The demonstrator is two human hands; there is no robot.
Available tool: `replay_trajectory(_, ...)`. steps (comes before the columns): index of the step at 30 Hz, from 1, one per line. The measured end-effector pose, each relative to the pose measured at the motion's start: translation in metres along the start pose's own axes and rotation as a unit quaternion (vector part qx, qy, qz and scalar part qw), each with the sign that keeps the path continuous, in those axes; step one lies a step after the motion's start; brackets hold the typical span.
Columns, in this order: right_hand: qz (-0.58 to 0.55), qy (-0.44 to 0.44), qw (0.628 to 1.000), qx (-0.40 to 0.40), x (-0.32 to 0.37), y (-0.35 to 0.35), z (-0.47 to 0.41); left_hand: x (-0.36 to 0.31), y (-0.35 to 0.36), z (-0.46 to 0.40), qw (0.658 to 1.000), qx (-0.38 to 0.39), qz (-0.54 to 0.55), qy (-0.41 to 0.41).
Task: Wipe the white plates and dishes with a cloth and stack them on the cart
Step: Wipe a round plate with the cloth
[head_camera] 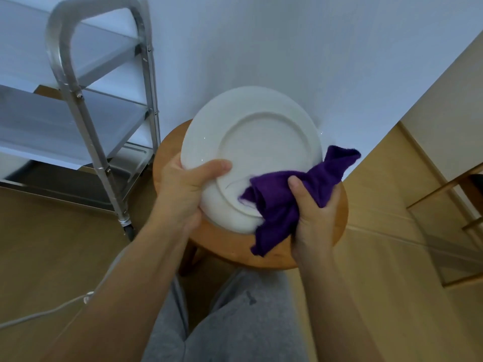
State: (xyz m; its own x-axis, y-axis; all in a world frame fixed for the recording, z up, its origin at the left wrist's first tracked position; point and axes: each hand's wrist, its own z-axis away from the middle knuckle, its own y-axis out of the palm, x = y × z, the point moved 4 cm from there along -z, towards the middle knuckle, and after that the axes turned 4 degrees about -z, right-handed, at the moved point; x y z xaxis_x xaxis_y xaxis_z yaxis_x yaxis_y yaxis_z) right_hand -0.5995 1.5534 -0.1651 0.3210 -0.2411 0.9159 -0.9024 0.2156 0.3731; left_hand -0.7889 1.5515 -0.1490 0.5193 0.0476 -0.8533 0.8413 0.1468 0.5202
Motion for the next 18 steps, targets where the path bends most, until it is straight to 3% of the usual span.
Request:
replay_trajectory(3,-0.053,0.05,0.997,-0.033,-0.009,0.001,0.001,0.015,0.0,0.01,0.999,-0.002,0.007,0.032)
replay_trajectory(5,-0.07,0.093,0.993,0.014,-0.002,-0.006,-0.008,0.008,-0.004,0.011,0.996,0.087,0.019,0.013)
replay_trajectory(7,-0.044,0.117,0.99,0.073,0.008,-0.013,-0.018,-0.002,-0.008,0.006,0.974,0.218,0.034,-0.054)
replay_trajectory(8,-0.02,0.12,0.988,0.098,0.011,-0.014,-0.021,-0.003,-0.011,0.003,0.963,0.249,0.036,-0.101)
replay_trajectory(11,0.03,0.117,0.985,0.126,0.012,-0.014,-0.025,0.009,-0.021,-0.003,0.962,0.186,0.009,-0.2)
replay_trajectory(15,0.066,0.071,0.99,0.098,0.009,-0.017,-0.013,0.016,-0.02,0.002,0.969,0.165,0.062,-0.172)
replay_trajectory(18,0.08,0.053,0.995,0.034,-0.004,-0.013,0.011,0.022,-0.017,0.004,0.98,0.088,0.08,-0.162)
